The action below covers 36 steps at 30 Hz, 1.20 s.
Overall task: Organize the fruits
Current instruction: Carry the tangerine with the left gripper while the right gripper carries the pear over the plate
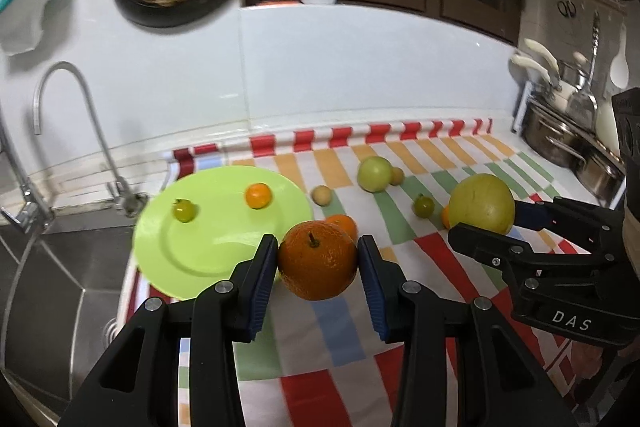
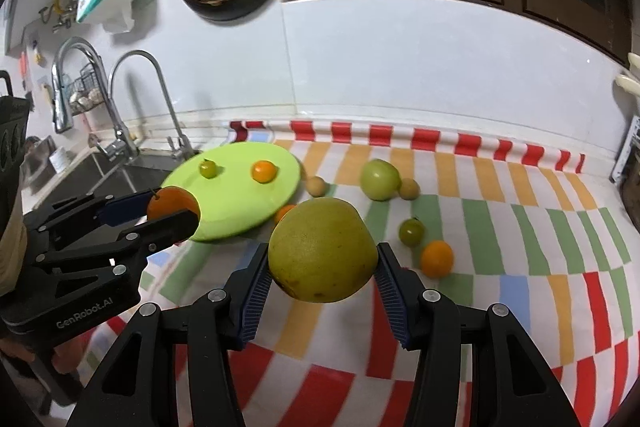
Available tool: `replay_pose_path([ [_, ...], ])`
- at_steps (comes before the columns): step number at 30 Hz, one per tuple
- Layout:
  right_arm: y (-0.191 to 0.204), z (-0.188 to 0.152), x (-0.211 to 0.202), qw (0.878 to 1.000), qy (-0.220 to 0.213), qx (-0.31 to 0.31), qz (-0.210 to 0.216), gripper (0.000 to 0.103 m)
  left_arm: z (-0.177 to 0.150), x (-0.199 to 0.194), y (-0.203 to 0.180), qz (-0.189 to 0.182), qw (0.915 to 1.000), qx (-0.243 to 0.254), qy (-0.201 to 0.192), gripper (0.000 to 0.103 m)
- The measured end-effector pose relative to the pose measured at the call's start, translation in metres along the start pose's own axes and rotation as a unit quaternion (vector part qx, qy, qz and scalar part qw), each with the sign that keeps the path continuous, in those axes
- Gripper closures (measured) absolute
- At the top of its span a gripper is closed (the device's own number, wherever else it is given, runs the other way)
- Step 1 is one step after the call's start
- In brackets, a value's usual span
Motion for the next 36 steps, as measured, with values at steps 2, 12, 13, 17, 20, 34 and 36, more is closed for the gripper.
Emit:
replay_pose_path([
  [2, 0.007, 0.003, -0.002, 1.000, -0.005, -0.003, 0.006, 0.051, 0.001, -0.006, 0.005, 0.007, 0.9999, -0.003, -0.006, 0.062],
  [12, 0.038, 0.024, 0.002, 0.999, -0.029, -0.020, 0.029, 0.051, 0.015, -0.028, 0.036, 0.043, 0.9983, -0.024, -0.030, 0.062],
  [13, 0.040, 0.026, 0.005, 0.999, -0.029, -0.020, 0.034, 0.051, 0.016, -0.028, 0.039, 0.046, 0.9981, -0.026, -0.031, 0.062],
  [17, 0.051, 0.037, 0.018, 0.998, -0.026, -0.019, 0.051, 0.051, 0.021, -0.025, 0.054, 0.061, 0.9972, -0.029, -0.033, 0.062],
  [20, 0.059, 0.044, 0.027, 0.998, -0.027, -0.028, 0.050, 0.051, 0.024, -0.020, 0.066, 0.071, 0.9965, -0.032, -0.030, 0.062],
  [34, 0.090, 0.061, 0.102, 0.996, 0.016, -0.058, 0.070, 0.051, 0.024, 0.028, 0.122, 0.080, 0.9951, -0.058, -0.004, 0.062],
  [36, 0.093, 0.060, 0.114, 0.995, 0.026, -0.062, 0.070, 0.051, 0.022, 0.037, 0.127, 0.082, 0.9949, -0.059, 0.003, 0.062],
])
Point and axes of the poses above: each gripper's, at about its wrist camera, not at the fingertips, and x roughly the way its jaws point, y to its left, z to its top, the point moved 2 cm from there along x, roughly the way its jaws point, and after that the axes turned 3 degrees about -z, right-handed, at the moved point
